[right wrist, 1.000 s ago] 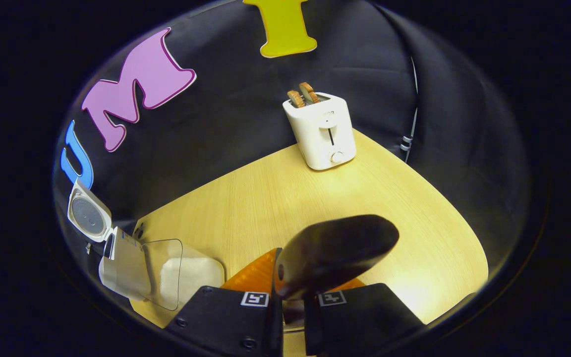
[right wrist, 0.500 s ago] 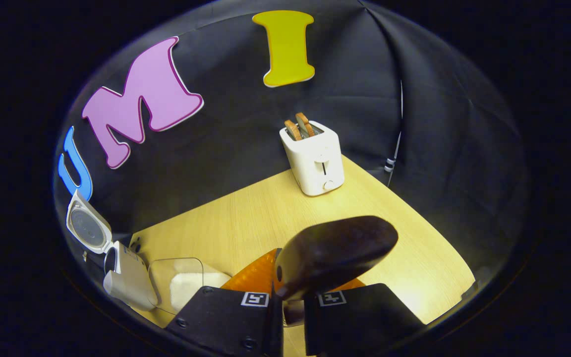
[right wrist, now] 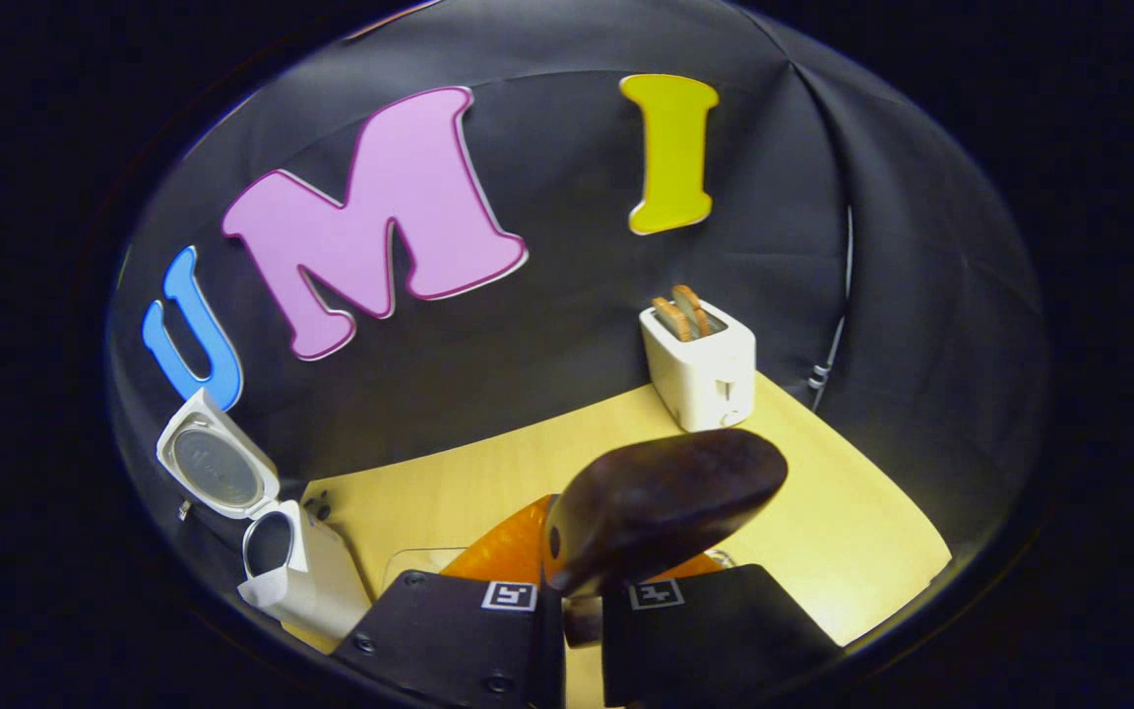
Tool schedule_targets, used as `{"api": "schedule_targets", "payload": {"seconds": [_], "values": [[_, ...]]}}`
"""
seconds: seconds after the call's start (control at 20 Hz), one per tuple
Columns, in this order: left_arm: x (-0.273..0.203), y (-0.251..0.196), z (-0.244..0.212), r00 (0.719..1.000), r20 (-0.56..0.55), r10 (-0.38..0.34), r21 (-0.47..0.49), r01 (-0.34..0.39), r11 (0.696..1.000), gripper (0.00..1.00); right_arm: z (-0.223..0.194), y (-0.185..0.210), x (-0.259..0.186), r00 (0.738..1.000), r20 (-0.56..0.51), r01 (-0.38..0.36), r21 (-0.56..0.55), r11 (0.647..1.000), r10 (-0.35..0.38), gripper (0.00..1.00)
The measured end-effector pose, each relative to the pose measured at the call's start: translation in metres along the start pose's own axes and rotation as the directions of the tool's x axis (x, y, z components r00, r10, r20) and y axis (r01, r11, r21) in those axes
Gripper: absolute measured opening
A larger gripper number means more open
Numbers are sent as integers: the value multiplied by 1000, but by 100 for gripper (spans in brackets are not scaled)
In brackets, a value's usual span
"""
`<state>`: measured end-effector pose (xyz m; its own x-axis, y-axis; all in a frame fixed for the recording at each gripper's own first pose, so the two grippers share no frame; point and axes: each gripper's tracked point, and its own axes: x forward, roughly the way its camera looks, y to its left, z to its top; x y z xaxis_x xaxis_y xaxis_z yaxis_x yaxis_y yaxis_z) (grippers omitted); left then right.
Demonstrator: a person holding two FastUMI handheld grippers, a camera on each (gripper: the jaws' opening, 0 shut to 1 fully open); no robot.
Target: Close the left gripper, press the button to open the rice cooker; take a wooden spoon from the chopstick holder with the right hand, scoop a spoonful of rice and pour it into the rice cooker, then put the wooden spoon back into the chopstick holder.
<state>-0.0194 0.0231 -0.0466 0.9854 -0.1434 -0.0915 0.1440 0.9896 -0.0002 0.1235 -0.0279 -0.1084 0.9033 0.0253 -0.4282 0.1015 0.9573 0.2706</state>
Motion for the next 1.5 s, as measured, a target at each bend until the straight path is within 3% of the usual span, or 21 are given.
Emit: {"api": "schedule_targets", "payload": {"seconds": [0.3,0.5,0.8,0.9,1.05,1.2,1.4,1.45,1.5], "values": [[-6,34,-3,1000,-3,-12,25,12,1000,95,-47,60,29,998,-42,-42,-60,997,40,19],[-8,47,-11,999,-25,-29,35,30,999,96,-81,71,51,998,-70,-21,-139,990,11,19],[-2,64,-28,997,-58,-44,12,45,999,96,-120,59,72,992,-97,65,-191,980,-85,18],[0,70,-33,997,-62,-36,-4,36,999,96,-133,58,78,988,-112,79,-193,978,-102,19],[0,90,-38,998,-60,30,-37,-32,999,96,-153,66,83,984,-142,83,-180,980,-109,19],[-4,95,-44,996,-79,44,-89,-51,995,96,-157,80,86,984,-145,80,-165,983,-105,19],[-7,102,-45,996,-78,53,-84,-59,995,96,-169,95,81,980,-173,78,-115,990,-98,19],[-7,103,-48,995,-82,53,-80,-60,995,92,-172,100,79,979,-182,70,-95,993,-87,7],[-7,104,-49,995,-89,51,-74,-58,996,96,-174,104,77,979,-188,67,-74,995,-80,8]]}}
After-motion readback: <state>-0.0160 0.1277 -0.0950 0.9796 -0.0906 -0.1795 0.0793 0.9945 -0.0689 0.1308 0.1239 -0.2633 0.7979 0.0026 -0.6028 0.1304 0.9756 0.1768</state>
